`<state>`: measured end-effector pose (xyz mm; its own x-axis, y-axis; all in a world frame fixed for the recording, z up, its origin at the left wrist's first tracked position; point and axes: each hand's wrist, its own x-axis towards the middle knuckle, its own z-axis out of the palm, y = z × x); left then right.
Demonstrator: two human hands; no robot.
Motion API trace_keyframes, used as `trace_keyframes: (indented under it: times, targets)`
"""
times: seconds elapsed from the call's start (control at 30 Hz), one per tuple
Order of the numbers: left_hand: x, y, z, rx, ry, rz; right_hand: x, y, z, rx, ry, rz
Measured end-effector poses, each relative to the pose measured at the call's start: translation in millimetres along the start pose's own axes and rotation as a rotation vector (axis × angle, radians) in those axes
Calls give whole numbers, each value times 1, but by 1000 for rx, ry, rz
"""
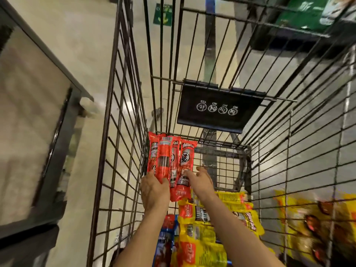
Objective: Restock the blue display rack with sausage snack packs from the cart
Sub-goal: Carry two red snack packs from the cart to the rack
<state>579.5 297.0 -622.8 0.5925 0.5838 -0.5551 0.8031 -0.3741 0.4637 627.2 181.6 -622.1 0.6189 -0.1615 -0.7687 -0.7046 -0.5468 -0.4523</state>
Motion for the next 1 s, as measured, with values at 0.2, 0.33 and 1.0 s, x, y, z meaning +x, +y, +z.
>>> trace_keyframes:
  times: [0.2,0.33,1.0]
  targets:
    - [-59,14,-54,233,-194,179,-82,-11,-41,-237,95,-198]
    - [-120,23,-101,562,-257,443,-160,-1,-57,-285,143,-256]
    - [-283,-97,-286,768,-482,1534,-512,167,44,-229,571,-70]
